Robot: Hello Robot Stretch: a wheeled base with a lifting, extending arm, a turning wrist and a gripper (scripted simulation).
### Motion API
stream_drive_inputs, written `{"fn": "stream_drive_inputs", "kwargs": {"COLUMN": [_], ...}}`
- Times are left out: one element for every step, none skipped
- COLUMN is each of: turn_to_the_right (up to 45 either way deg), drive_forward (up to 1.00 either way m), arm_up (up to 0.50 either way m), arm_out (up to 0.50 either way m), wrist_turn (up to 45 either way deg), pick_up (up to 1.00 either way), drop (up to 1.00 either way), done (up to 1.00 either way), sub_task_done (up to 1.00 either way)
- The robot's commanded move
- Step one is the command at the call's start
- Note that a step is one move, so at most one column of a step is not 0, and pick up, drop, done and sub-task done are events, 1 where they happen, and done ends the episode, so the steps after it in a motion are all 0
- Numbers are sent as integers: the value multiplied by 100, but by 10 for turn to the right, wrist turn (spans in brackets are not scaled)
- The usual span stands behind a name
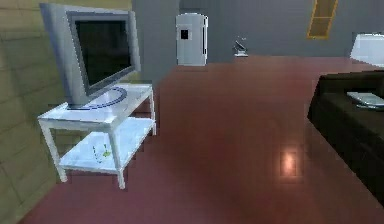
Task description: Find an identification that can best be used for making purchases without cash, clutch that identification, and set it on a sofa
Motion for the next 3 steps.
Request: {"fn": "stream_drive_inputs", "kwargs": {"turn_to_the_right": [300, 0, 30], "drive_forward": [0, 100, 0], "arm_up": [0, 0, 0], "arm_out": [0, 0, 0], "wrist_turn": [0, 0, 0], "pick_up": [0, 0, 0], "drop": [0, 0, 0], "done": [0, 0, 0], "sub_task_done": [0, 0, 0]}}
